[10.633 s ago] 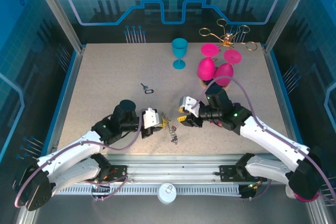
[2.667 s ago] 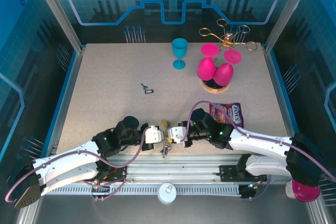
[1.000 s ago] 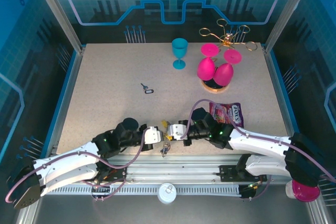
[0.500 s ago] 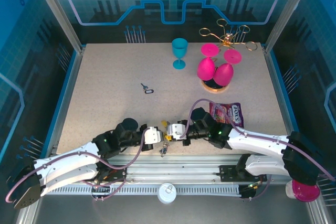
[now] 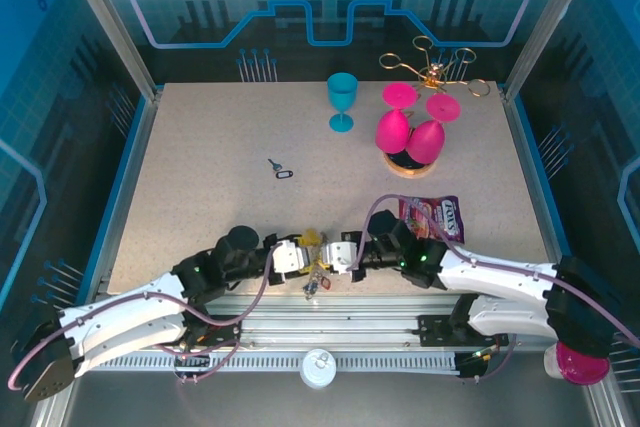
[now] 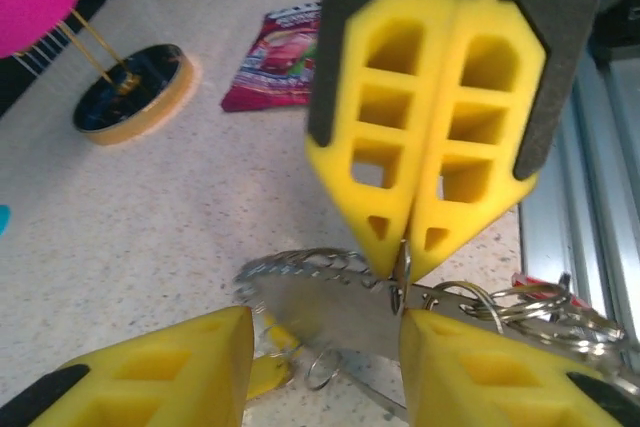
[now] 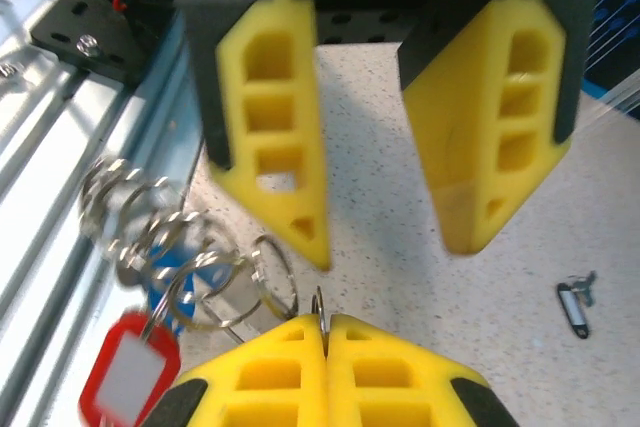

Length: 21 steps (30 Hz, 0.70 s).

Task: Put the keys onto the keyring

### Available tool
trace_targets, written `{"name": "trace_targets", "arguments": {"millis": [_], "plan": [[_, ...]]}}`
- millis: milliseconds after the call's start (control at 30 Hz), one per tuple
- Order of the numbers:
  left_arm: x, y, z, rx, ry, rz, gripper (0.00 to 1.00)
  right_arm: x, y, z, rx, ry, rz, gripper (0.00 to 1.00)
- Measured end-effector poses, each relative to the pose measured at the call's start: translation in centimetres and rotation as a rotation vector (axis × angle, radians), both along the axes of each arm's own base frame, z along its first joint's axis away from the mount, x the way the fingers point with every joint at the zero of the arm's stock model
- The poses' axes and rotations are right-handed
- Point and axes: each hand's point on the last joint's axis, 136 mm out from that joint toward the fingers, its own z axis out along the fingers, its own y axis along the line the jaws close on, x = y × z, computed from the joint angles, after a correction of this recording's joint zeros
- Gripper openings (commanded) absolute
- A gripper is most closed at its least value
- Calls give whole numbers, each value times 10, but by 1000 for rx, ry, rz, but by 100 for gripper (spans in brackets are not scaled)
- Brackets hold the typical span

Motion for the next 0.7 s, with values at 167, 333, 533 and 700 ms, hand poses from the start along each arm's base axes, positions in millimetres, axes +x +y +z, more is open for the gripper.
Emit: {"name": "trace_targets", "arguments": {"millis": [167, 333, 533, 700], "plan": [[14, 17, 18, -78, -60, 135, 46, 3, -2, -1, 1, -116, 8, 0], [28, 34, 34, -147, -84, 274, 47, 1, -1, -1, -2, -179, 21, 0], [37, 44, 34, -157, -77, 356, 47, 2, -1, 0, -4, -192, 17, 0], [39, 45, 29, -153, -59, 375, 46, 2, -1, -1, -5, -185, 15, 0]]}}
